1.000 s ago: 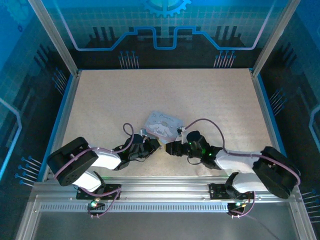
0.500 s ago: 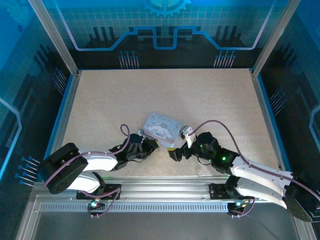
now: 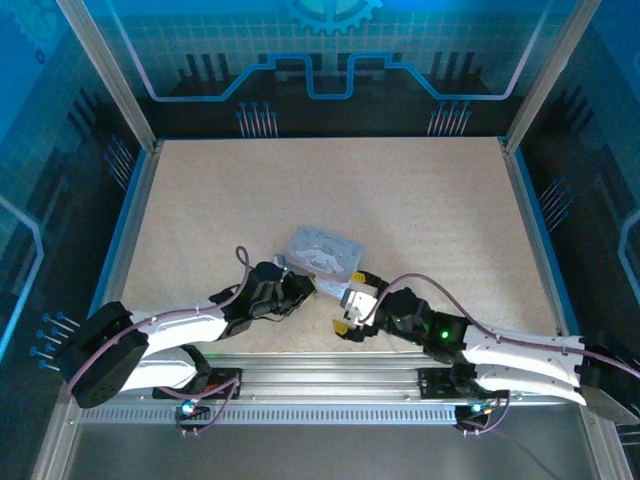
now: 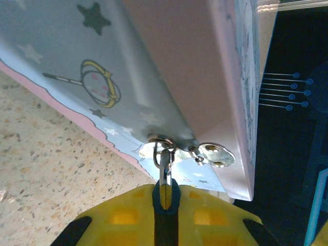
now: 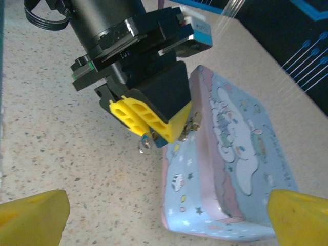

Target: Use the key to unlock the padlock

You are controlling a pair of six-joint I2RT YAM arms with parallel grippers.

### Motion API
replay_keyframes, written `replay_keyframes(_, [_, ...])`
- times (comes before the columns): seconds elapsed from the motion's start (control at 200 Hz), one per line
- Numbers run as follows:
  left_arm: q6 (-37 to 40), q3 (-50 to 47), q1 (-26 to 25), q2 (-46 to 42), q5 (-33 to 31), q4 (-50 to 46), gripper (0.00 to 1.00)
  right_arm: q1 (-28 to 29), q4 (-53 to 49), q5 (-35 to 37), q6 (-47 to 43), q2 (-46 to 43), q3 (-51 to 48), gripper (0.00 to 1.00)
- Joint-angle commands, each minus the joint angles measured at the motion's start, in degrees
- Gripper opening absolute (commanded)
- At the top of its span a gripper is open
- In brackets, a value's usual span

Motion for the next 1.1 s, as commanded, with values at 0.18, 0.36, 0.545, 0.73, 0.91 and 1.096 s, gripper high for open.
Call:
replay_keyframes(0.18, [-2.01, 2.36, -0.30, -1.57, -0.55, -0.52, 0.00, 4.37, 5.24, 9.14, -5.25, 5.22, 1.57, 0.88])
replay_keyframes(0.36, [-2.53, 2.36, -0.40, -1.63, -0.46, -0.07, 0.00, 5.98, 9.13, 10.26, -4.90, 11.33, 3.06, 0.81])
replay_keyframes(0.545, [-2.62, 2.43, -0.45, -1.62, -0.38, 0.02, 0.00, 6.34, 13.54, 10.24, -3.90, 17.74, 4.75, 0.75])
replay_keyframes(0.73, [-2.73, 2.33, -0.49, -1.56, -0.32, 0.19, 0.00, 6.35, 15.73, 10.73, -3.26, 22.75, 6.40, 0.66])
replay_keyframes(0.91, [-2.98, 2.16, -0.52, -1.62, -0.22, 0.65, 0.00, 6.34, 18.15, 11.11, -2.64, 26.11, 7.14, 0.59])
replay_keyframes(1.096, [-2.94, 2.16, -0.52, -1.53, -0.20, 0.64, 0.00, 6.30, 19.95, 11.55, -2.22, 28.82, 7.85, 0.52])
